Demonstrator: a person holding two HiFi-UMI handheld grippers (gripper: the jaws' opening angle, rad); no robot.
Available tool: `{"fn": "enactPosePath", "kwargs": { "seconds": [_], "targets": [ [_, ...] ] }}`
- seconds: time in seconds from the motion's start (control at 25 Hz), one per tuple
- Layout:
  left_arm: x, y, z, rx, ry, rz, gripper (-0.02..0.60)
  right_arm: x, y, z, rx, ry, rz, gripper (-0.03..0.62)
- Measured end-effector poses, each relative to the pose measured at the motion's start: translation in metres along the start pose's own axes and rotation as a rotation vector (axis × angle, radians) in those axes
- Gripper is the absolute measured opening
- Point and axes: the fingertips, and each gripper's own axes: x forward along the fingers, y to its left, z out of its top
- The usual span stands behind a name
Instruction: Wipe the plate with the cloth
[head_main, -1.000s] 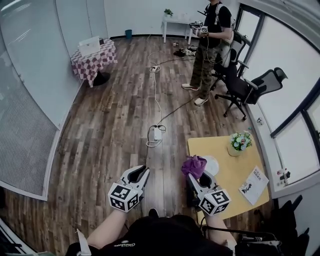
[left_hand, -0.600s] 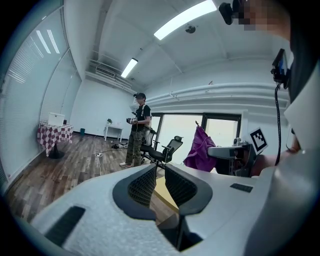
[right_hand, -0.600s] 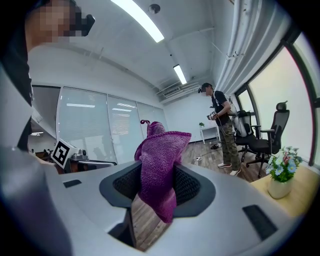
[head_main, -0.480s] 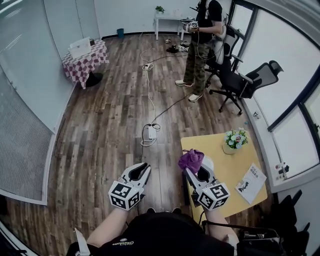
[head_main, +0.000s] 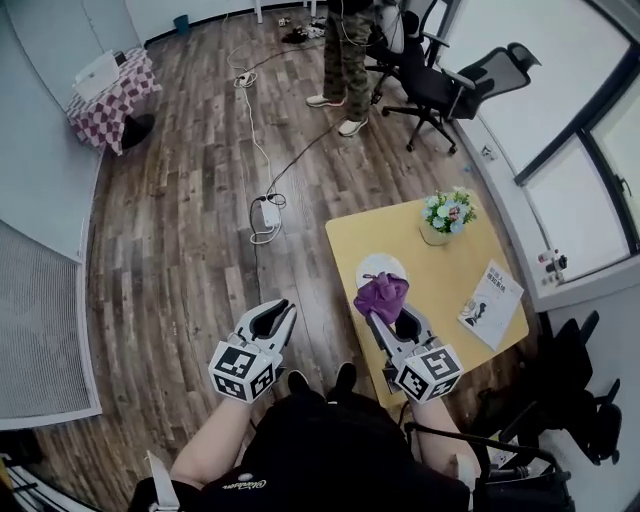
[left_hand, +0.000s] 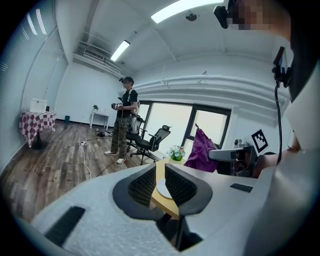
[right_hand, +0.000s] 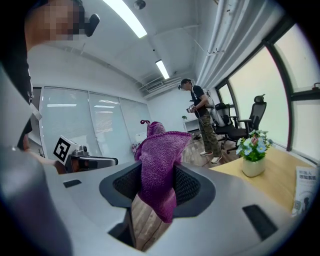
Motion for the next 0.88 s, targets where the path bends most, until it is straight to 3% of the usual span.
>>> {"fn": "enactPosePath", "kwargs": {
  "seconds": [0.36,0.88],
  "targets": [
    [0.055,-0.047,-0.037,-0.011,0.108,-0.114,0.060,-0.043,-0.042,-0.043,0.094,0.071,-0.103,0.166],
    [0.088,-0.050,-0.068,-0.066,0.160,-0.112,0.060,-0.014,-0.056,-0.076,0.076,0.167,-0.037,0.166]
  ]
}}
